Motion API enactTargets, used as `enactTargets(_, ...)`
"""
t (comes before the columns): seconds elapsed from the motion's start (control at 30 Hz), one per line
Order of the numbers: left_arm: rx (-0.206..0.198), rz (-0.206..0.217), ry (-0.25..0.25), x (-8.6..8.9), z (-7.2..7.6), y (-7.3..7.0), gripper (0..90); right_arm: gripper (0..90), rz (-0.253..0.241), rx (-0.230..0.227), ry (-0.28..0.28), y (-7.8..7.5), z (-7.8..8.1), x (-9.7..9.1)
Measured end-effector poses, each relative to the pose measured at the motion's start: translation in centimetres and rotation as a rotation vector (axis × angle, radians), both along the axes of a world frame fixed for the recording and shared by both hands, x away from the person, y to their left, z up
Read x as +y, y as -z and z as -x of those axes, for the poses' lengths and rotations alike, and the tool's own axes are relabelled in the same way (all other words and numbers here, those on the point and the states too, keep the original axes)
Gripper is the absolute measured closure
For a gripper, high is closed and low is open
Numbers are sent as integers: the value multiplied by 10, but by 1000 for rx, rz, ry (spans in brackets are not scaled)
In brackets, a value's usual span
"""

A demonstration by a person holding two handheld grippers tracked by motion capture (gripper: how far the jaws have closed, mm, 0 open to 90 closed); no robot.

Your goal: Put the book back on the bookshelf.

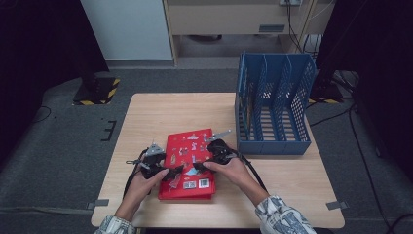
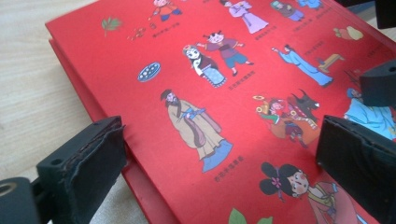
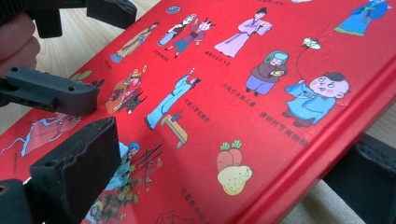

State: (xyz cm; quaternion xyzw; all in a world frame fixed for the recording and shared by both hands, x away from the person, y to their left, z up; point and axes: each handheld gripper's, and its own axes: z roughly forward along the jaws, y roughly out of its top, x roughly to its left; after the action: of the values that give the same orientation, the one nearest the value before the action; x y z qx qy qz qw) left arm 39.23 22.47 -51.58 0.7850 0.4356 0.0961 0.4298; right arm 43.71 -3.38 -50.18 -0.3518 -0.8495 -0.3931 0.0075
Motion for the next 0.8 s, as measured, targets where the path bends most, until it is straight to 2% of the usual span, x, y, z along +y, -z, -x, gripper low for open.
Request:
enactTargets(0.17, 11, 8, 10, 2, -3, 1, 0, 21, -2, -2, -3, 0, 0, -1)
enactTargets(0.4, -15, 0, 34, 3, -5, 3, 7, 22, -1, 9, -2, 5, 0, -4)
enactTargets(0.5, -14, 0, 15, 6, -5, 1, 62, 22, 1, 11, -3, 4, 0, -4)
enactTargets(0.57, -8, 14, 0, 6, -5, 0, 88, 22, 0, 1, -1, 2, 1, -4)
enactTargets(0.73, -9, 26, 8, 7, -3, -3, 103, 26, 11, -49, -6, -7, 7, -3)
enactTargets(0.8, -4, 35, 13, 7, -2, -3, 107, 29, 9, -49, -7, -9, 8, -3)
